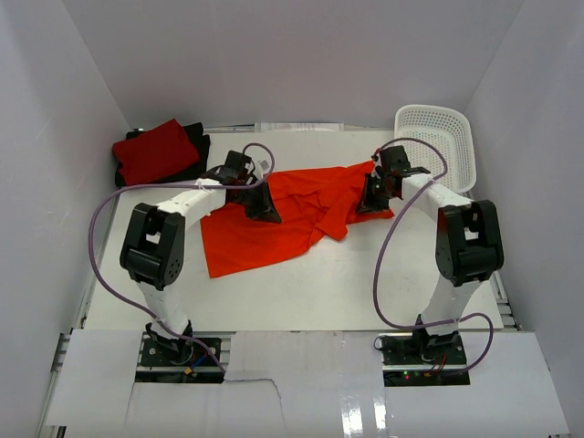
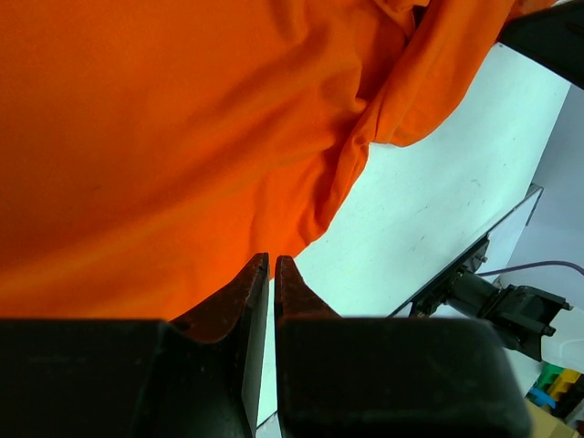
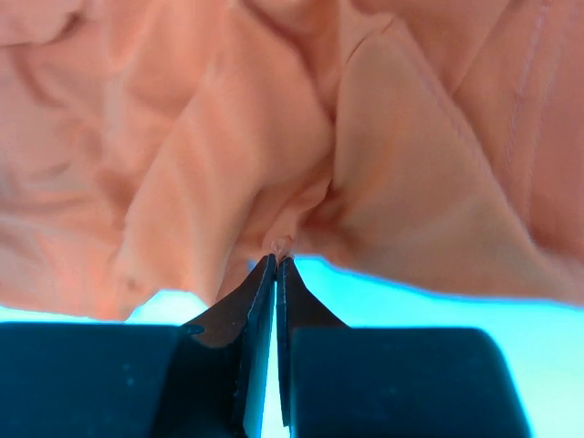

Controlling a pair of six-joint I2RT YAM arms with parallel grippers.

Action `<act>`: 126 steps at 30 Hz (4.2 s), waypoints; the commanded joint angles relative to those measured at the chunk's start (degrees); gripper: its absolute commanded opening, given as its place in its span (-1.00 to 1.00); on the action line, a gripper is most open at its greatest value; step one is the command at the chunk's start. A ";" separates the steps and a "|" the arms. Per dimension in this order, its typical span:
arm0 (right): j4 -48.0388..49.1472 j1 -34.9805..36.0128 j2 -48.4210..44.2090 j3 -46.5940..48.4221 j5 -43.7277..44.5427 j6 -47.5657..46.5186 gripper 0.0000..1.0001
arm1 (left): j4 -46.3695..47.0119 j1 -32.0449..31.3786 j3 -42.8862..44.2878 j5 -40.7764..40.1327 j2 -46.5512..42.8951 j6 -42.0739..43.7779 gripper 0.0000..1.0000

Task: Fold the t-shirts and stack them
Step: Grap the side of the flattened tshirt furthest away from the robot with both arms

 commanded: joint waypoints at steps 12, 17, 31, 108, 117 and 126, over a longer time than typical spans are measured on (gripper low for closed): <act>-10.52 0.21 -34.19 -21.90 0.08 3.36 -0.85 | -11.31 11.37 -16.69 -21.16 -36.69 -7.79 0.07; -14.83 0.12 -38.51 -26.12 -1.51 4.24 -0.85 | -15.54 11.89 -23.65 -23.82 -48.29 -13.25 0.11; -16.77 0.04 -42.56 -26.74 -1.60 4.51 -0.85 | -28.29 11.98 -33.76 -35.22 -63.08 -32.76 0.15; -29.52 0.12 -55.04 -37.20 -7.48 7.76 -0.85 | -15.81 21.30 -31.30 -31.64 -42.25 -22.58 -1.00; -27.85 0.12 -52.41 -33.08 -7.05 7.59 -0.85 | -15.37 28.50 -29.90 -28.57 -40.85 -18.27 -1.00; -26.09 0.12 -44.85 -22.44 -6.87 5.39 -0.85 | -13.00 29.03 -29.19 -25.58 -38.21 -17.30 -1.00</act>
